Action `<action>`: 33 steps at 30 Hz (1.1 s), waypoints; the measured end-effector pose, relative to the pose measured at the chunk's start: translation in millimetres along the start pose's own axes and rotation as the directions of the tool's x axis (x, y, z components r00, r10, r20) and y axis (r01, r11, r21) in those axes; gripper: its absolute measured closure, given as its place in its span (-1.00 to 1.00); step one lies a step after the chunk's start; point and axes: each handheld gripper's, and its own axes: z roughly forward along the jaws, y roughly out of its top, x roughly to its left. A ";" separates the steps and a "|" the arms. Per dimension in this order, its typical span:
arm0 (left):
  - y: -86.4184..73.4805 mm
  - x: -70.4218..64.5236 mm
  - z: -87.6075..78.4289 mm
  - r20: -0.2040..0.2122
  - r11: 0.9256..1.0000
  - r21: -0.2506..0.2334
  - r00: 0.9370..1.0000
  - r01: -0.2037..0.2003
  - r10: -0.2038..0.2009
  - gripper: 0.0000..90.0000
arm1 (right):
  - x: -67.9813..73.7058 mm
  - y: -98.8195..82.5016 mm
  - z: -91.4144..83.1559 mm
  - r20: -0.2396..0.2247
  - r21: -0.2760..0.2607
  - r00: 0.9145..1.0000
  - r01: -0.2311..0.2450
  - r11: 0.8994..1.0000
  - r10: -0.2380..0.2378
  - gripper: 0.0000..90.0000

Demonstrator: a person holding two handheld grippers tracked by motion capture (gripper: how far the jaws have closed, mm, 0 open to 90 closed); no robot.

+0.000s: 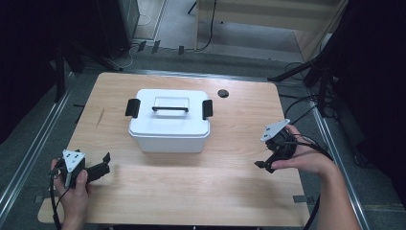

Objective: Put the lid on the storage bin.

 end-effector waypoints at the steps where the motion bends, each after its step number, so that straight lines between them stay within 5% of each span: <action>1: 0.0 -0.1 0.0 -0.001 1.000 0.000 1.000 -0.001 0.001 -0.95 | 0.9 -3.2 0.2 0.003 -0.002 1.000 -0.005 1.000 0.005 -0.97; 15: -0.3 -1.0 -0.3 -0.004 1.000 -0.001 1.000 -0.005 0.005 -0.95 | 23.9 -46.3 15.9 0.015 -0.072 0.997 -0.073 0.995 0.075 -0.97; 22: -0.3 -1.2 -0.6 -0.008 1.000 -0.001 1.000 -0.006 0.006 -0.95 | 34.1 -71.6 24.5 0.011 -0.125 0.991 -0.129 0.984 0.132 -0.97; 27: -0.4 -1.3 -0.7 -0.010 1.000 -0.002 1.000 -0.008 0.008 -0.95 | 39.8 -85.5 25.6 0.021 -0.183 0.985 -0.164 0.969 0.170 -0.97; 33: -0.4 -1.4 -0.8 -0.011 1.000 -0.003 1.000 -0.009 0.009 -0.95 | 46.3 -102.4 27.2 0.038 -0.312 0.968 -0.225 0.923 0.249 -0.97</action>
